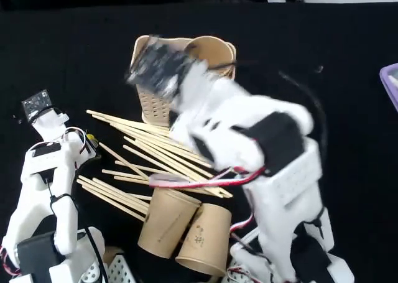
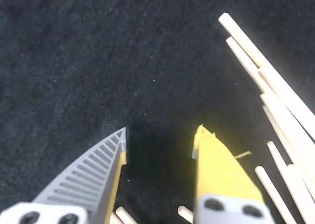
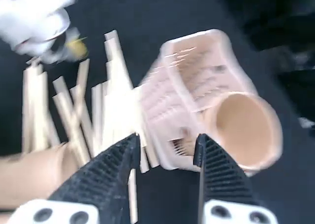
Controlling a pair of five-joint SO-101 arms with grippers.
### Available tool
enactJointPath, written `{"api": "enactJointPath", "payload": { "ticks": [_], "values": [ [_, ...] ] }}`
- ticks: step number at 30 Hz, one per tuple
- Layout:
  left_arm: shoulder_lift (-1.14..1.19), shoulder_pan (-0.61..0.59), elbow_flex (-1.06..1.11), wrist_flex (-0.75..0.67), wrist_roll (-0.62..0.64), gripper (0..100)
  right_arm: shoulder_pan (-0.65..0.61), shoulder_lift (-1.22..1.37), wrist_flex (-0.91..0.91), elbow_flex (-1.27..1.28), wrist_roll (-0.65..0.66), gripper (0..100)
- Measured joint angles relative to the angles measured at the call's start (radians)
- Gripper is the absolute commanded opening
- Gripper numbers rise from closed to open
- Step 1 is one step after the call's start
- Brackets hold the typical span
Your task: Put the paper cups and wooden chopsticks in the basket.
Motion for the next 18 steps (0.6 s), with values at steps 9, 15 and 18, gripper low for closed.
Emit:
{"api": "enactJointPath", "payload": {
  "ticks": [9, 15, 18],
  "values": [
    [0.0, 0.0, 0.0, 0.0, 0.0, 22, -0.247, -0.02, -0.029, 0.575, 0.002, 26.2],
    [0.0, 0.0, 0.0, 0.0, 0.0, 22, -0.256, -0.02, -0.052, 0.644, 0.002, 26.1],
    [0.0, 0.0, 0.0, 0.0, 0.0, 22, -0.256, -0.02, -0.072, 0.649, -0.011, 26.1]
  ]
}}
